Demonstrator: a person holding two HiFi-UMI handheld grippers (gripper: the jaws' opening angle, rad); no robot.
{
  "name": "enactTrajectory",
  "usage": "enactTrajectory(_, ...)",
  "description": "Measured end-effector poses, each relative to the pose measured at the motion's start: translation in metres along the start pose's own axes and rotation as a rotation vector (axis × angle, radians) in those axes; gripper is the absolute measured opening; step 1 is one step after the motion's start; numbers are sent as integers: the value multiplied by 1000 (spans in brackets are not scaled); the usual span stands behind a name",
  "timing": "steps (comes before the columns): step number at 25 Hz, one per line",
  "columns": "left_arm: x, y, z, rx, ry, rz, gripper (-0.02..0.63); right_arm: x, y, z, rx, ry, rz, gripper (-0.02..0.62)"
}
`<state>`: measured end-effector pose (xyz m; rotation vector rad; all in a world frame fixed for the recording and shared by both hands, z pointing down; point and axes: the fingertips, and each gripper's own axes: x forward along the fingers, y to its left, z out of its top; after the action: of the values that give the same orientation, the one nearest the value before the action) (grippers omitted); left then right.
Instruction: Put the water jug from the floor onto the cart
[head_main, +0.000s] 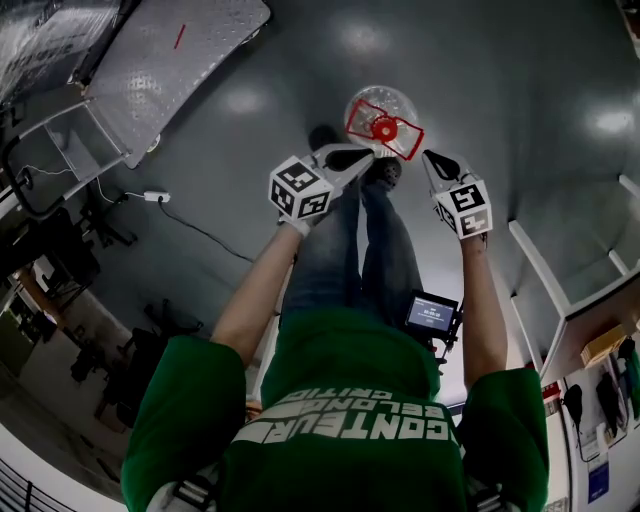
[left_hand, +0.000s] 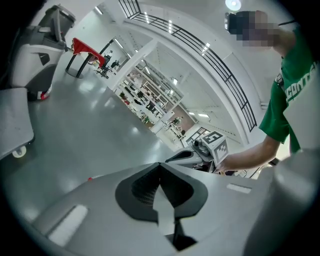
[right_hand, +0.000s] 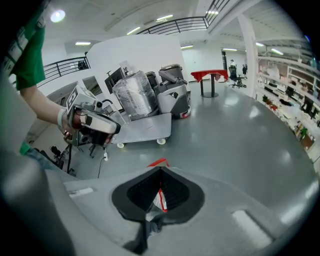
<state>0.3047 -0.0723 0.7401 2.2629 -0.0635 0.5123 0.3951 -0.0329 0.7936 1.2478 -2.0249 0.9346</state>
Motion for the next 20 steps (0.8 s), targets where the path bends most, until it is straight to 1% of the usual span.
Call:
enactTrajectory(5, 4, 30, -13, -29, 28, 17, 12, 24, -9, -14, 94, -5, -14, -8)
enactTrajectory(7, 5, 39, -17, -31, 39, 14, 12, 32, -12, -15, 110, -11, -24, -8)
enactTrajectory(11, 6, 53, -22, -35, 41, 8, 12, 50, -16, -17, 109, -13, -44, -8)
enactTrajectory(17, 5, 70, -32, -68, 33, 1, 12, 84, -19, -23, 85, 18, -61, -6)
enactTrajectory(20, 7, 70, -39, -85, 25, -5, 12, 100, -20, -36, 75, 46, -51, 48)
